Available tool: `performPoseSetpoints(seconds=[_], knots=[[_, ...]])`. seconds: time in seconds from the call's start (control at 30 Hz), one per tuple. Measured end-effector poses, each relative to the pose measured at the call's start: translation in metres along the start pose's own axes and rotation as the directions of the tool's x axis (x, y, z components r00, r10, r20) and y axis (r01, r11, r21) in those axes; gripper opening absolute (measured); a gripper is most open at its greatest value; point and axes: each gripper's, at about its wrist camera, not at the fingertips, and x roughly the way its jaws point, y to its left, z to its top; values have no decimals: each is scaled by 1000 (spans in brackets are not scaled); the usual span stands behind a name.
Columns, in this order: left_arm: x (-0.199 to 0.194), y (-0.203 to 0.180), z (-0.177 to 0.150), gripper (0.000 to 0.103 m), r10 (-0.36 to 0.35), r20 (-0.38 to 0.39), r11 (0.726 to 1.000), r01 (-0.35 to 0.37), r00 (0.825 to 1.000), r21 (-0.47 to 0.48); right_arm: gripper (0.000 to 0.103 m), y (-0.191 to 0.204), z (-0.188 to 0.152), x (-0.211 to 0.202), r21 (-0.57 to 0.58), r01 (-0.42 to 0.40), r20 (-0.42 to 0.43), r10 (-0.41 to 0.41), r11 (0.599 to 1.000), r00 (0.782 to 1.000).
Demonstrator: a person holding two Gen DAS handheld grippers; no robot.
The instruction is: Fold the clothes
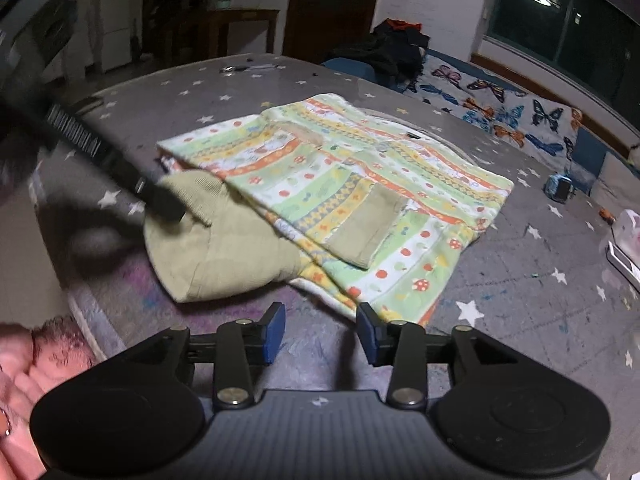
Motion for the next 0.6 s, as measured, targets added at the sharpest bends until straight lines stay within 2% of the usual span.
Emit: performPoseSetpoints(seconds=[0.17, 0.3, 0.43, 0.5, 0.53, 0.57, 0.6], knots=[[-9, 0, 28, 10, -47, 49, 998, 49, 998, -46, 55, 11, 1, 3, -84, 14, 37, -11, 996, 999], [-8, 2, 52, 9, -83, 63, 994, 87, 995, -69, 58, 17, 9, 15, -135, 37, 80, -26, 990, 996], [-9, 4, 54, 9, -91, 59, 995, 92, 994, -29, 57, 21, 18, 28, -182, 61, 125, -38, 981, 991], [-9, 5, 55, 10, -95, 57, 995, 95, 994, -9, 54, 20, 24, 34, -182, 57, 137, -32, 982, 990], [-10, 6, 56, 10, -97, 56, 995, 97, 994, 1, 48, 18, 28, 37, -171, 46, 137, -23, 984, 990], [-10, 6, 57, 11, -99, 56, 995, 98, 994, 11, 35, 16, 32, 40, -159, 35, 137, -13, 987, 991], [-10, 7, 57, 12, -100, 55, 995, 99, 993, 21, 30, 11, 36, 42, -125, 13, 130, 3, 992, 992]])
